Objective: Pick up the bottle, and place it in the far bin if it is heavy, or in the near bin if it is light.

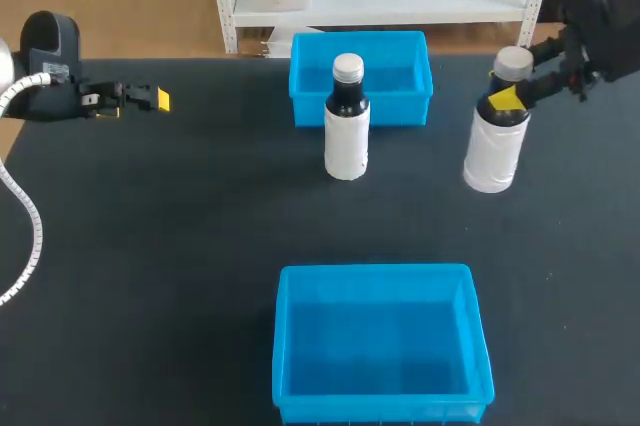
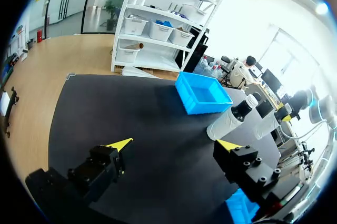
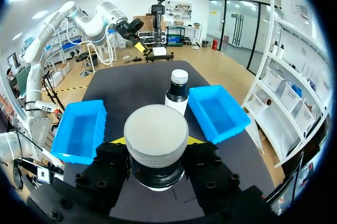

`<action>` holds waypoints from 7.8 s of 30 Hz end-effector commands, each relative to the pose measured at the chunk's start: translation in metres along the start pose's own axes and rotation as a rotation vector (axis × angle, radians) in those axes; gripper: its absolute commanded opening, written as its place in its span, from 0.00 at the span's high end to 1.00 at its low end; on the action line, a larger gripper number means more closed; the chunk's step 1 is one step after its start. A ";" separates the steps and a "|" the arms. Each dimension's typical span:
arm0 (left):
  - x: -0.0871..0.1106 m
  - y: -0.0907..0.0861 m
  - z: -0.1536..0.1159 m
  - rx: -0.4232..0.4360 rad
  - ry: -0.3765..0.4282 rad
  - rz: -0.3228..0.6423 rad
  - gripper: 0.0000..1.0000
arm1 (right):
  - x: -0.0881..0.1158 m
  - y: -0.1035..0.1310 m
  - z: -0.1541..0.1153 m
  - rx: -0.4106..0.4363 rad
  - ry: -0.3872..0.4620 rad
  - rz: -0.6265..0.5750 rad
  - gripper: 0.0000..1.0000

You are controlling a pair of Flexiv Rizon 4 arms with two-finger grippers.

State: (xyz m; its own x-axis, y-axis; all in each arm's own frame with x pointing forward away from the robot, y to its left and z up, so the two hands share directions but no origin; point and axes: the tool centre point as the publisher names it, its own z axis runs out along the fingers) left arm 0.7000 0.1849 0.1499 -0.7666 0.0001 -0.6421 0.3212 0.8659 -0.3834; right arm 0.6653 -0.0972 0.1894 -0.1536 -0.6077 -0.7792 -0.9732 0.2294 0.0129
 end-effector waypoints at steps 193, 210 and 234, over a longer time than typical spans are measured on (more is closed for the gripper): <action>0.000 0.000 0.000 0.000 0.000 0.000 0.00 | -0.047 -0.195 0.130 -0.128 0.047 0.122 0.00; 0.000 0.000 0.000 0.000 0.000 0.000 0.00 | -0.016 -0.129 0.070 -0.049 0.020 0.081 0.00; 0.000 0.000 0.000 0.000 0.000 0.000 0.00 | -0.026 -0.057 0.120 0.026 -0.049 -0.014 0.00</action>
State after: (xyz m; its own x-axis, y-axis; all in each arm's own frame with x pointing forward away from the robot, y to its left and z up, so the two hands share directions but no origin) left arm 0.7000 0.1849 0.1499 -0.7666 0.0001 -0.6421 0.3212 0.8659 -0.3834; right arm 0.7540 -0.0062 0.1347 -0.1348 -0.5753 -0.8068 -0.9807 -0.0390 0.1917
